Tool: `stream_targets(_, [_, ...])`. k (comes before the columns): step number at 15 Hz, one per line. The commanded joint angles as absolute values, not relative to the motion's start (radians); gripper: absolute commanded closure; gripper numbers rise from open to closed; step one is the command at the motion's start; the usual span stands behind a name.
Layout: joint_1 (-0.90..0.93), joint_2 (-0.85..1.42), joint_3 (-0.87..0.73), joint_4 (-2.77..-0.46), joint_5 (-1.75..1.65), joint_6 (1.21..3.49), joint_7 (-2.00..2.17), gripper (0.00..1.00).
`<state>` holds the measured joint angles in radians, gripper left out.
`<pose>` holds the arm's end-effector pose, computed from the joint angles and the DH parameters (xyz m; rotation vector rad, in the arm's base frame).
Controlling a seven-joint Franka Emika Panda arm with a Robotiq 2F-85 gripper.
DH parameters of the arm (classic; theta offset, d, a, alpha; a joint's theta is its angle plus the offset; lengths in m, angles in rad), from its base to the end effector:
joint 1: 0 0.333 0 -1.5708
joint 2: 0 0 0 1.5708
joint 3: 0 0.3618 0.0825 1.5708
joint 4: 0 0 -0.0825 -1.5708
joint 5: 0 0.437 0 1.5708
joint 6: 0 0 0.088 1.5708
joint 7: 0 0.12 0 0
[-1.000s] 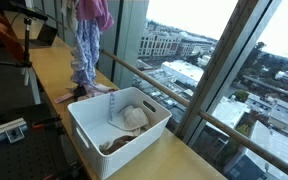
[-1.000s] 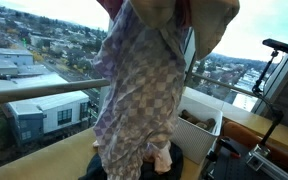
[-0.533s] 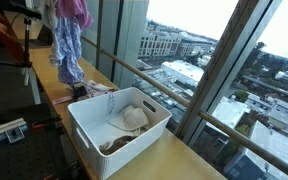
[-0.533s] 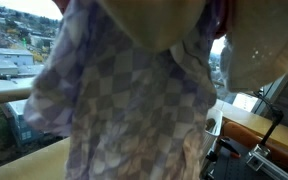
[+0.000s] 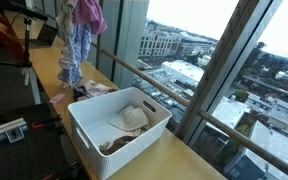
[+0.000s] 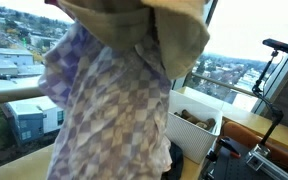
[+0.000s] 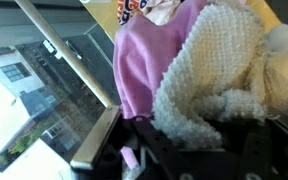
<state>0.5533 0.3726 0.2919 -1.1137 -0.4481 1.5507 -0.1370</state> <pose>0.5569 0.4752 0.6601 2.5304 1.2731 0.2676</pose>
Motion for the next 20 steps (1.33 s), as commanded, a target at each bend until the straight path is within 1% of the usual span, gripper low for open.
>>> stream_targets(1, [0.451,0.352,0.255,-1.111,-0.403,1.548,-0.204,1.0])
stream_targets(5, [0.323,0.323,0.235,-1.25,-0.353,1.606,-0.227,1.0])
stream_targets(10, [0.233,0.35,0.239,-1.438,-0.313,1.699,-0.224,1.0])
stream_targets(14, [0.251,0.406,0.224,-1.485,-0.303,1.735,-0.217,1.0])
stream_targets(20, [0.284,0.468,0.227,-1.446,-0.305,1.725,-0.22,1.0])
